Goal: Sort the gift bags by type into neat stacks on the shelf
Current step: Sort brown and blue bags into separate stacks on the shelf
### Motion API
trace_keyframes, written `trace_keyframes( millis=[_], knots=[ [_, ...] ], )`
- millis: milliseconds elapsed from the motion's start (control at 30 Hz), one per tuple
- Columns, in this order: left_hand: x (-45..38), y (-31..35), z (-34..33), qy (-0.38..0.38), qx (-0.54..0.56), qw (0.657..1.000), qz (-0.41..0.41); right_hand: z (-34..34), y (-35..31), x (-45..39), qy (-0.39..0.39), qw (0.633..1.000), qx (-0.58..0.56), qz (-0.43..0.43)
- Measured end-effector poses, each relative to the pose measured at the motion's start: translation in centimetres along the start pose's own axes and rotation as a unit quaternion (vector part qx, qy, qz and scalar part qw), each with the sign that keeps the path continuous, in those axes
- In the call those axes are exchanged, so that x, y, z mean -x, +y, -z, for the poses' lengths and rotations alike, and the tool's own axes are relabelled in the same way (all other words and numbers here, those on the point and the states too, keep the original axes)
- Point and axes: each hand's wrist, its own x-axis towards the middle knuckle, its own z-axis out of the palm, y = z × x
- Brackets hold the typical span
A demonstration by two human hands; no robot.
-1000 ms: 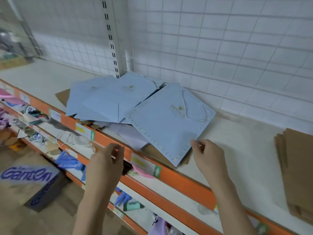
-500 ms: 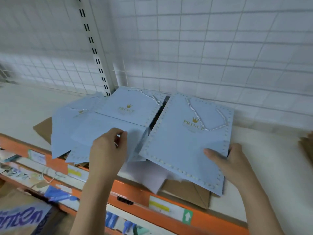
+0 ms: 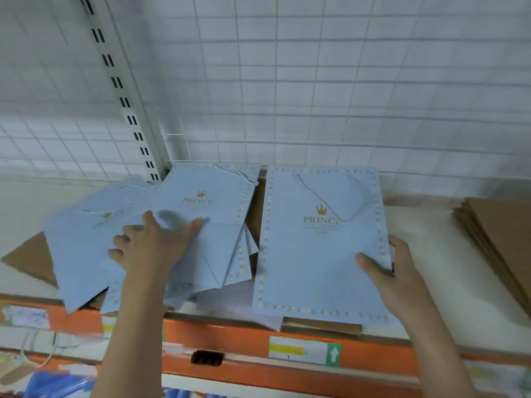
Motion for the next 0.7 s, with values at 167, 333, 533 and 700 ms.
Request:
trace_keyframes(
  millis=[167,333,533,700],
  knots=[
    [-0.3,-1.2,0.2,-0.011,0.000,1.000,-0.022,-1.5,-1.4,2.7,0.044,0.999,0.009,-0.013],
    [-0.4,-3.3,1.3,0.003,-0.008,0.999,-0.044,-2.7,-2.1,4.9,0.098,0.995,0.018,-0.021],
    [-0.8,-4.8,2.3,0.044,0.066,0.995,-0.067,-3.5,-3.0,6.9,0.127,0.991,0.024,-0.037],
    [0.3,-4.9,2.3,0.062,0.056,0.995,-0.053,-3.9,-3.0,7.9,0.137,0.990,0.011,-0.044]
  ],
)
